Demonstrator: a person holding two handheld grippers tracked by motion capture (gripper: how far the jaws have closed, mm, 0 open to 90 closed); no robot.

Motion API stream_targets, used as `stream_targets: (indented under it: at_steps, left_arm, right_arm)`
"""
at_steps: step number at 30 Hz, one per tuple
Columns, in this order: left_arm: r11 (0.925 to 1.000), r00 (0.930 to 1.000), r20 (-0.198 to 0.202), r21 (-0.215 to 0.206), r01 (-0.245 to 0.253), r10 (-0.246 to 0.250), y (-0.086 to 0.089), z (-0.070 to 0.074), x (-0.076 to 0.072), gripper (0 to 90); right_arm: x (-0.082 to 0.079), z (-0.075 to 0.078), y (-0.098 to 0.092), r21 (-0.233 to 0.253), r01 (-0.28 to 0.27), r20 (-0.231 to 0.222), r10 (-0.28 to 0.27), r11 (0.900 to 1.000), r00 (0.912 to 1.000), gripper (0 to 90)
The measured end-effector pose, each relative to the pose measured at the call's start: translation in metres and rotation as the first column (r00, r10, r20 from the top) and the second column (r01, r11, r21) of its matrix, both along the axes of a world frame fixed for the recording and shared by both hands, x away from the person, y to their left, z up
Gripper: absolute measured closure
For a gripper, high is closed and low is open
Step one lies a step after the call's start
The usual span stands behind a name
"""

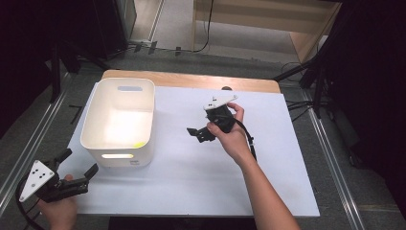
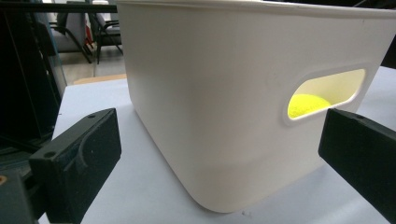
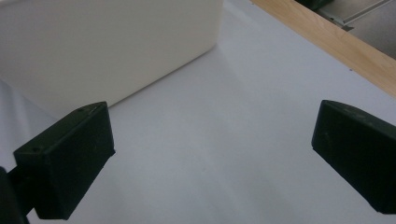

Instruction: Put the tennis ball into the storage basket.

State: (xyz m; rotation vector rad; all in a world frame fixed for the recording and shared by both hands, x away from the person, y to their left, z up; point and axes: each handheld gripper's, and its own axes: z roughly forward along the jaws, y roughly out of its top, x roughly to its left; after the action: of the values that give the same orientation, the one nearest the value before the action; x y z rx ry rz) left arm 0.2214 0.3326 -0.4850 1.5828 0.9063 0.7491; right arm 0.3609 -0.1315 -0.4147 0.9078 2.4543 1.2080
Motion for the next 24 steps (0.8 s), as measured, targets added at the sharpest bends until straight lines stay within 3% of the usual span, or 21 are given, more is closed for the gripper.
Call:
stream_targets:
  at_steps: [24]
  left_arm:
    - [1.0,1.0,0.005,0.004,-0.002,0.002,-0.001,0.0,0.0,0.0]
  right_arm:
    - [-0.022,-0.028,-0.053,0.041,0.084,0.002,-0.084,0.996,0.9964,0.0]
